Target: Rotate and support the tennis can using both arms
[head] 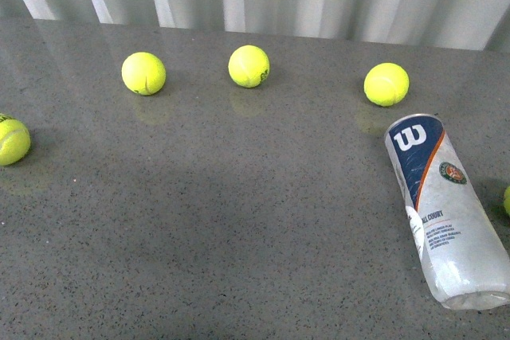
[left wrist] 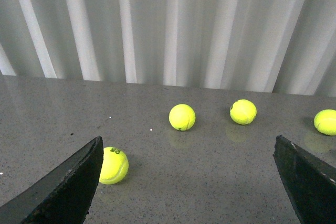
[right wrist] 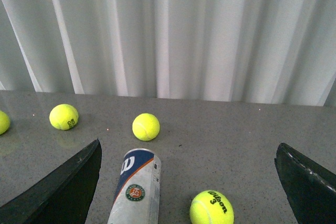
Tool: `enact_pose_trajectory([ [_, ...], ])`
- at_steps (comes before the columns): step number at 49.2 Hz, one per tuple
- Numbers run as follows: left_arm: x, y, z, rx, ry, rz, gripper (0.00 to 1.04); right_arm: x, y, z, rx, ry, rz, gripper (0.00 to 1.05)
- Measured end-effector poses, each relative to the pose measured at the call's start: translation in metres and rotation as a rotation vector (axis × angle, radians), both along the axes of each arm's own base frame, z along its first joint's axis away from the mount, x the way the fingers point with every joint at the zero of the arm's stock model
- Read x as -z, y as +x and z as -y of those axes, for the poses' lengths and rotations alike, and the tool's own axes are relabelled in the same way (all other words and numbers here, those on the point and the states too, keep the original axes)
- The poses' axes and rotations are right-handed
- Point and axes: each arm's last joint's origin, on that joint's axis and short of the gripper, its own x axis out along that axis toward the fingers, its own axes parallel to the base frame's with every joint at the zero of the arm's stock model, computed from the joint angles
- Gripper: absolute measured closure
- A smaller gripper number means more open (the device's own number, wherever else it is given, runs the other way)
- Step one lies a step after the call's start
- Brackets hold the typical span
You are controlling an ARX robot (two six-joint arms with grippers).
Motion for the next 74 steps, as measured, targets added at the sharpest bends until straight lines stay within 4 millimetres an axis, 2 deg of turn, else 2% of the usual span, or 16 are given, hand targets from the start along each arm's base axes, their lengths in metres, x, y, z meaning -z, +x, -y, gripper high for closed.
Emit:
enact_pose_trajectory([
  [68, 0.0, 0.0, 0.0, 0.0, 0.0, 0.0, 0.07, 0.0, 0.0, 0.0, 0.0, 0.0, 0.0, 0.07],
  [70, 0.0, 0.0, 0.0, 0.0, 0.0, 0.0, 0.07, 0.001, 0.0, 0.0, -0.016, 0.019, -0.052, 0.07],
  [73, 0.0, 0.0, 0.0, 0.001, 0.0, 0.0, 0.07, -0.001, 0.006, 0.004, -0.011, 0.13, -0.367, 0.07],
  [74, 0.0, 0.0, 0.0, 0.0, 0.0, 0.0, 0.07, -0.001, 0.01, 0.006, 0.001, 0.146, -0.406, 0.07],
])
